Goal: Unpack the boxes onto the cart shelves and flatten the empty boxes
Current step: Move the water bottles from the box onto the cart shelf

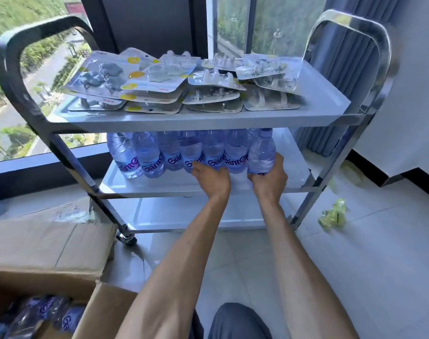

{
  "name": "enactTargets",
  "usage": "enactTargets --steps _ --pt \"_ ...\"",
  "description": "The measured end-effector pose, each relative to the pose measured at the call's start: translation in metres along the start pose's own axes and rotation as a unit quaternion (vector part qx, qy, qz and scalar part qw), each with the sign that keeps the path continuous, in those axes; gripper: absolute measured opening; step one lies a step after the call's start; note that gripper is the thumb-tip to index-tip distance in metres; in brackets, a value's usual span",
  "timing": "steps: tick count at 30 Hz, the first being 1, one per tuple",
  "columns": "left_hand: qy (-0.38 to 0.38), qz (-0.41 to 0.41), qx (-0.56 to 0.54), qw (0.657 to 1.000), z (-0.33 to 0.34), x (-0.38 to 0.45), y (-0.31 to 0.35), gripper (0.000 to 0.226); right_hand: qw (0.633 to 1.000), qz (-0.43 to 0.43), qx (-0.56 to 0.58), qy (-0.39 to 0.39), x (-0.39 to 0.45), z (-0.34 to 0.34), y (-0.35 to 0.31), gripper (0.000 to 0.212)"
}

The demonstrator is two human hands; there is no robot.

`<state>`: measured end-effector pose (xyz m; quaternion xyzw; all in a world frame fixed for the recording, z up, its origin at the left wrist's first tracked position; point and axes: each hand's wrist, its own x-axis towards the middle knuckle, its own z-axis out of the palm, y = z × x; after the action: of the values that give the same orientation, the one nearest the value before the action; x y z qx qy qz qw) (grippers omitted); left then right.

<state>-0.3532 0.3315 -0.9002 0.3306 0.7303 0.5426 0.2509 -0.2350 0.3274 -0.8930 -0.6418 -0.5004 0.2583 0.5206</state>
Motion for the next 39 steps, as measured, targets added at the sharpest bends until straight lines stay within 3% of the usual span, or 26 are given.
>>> enactTargets --steps 3,7,13,17,23,27,33,39 --pt "0.010 -0.032 0.020 0.999 0.019 0.006 0.001 0.104 0.999 0.026 0.013 -0.015 0.015 0.002 0.008 0.046" --pt "0.006 -0.037 0.041 0.998 0.038 0.010 -0.015 0.131 0.999 -0.019 0.026 -0.023 0.030 0.009 0.015 0.034" --pt "0.010 0.073 0.090 0.993 0.046 0.018 -0.049 0.135 0.997 -0.076 -0.031 0.006 0.022 0.030 0.034 0.062" --pt "0.041 0.076 0.152 0.985 0.049 0.026 -0.051 0.141 0.997 -0.047 -0.047 0.032 0.019 0.041 0.042 0.086" --pt "0.059 0.077 0.212 0.972 0.049 0.026 -0.054 0.137 0.994 -0.028 -0.044 0.092 0.016 0.054 0.044 0.071" --pt "0.065 0.083 0.220 0.970 0.052 0.028 -0.058 0.133 0.994 -0.015 -0.045 0.103 0.017 0.064 0.045 0.073" --pt "0.061 0.085 0.218 0.970 0.052 0.028 -0.060 0.132 0.996 -0.009 -0.059 0.063 0.036 0.067 0.046 0.081" --pt "0.066 0.095 0.223 0.968 0.055 0.031 -0.063 0.132 0.999 -0.029 -0.028 0.022 0.060 0.067 0.049 0.065"
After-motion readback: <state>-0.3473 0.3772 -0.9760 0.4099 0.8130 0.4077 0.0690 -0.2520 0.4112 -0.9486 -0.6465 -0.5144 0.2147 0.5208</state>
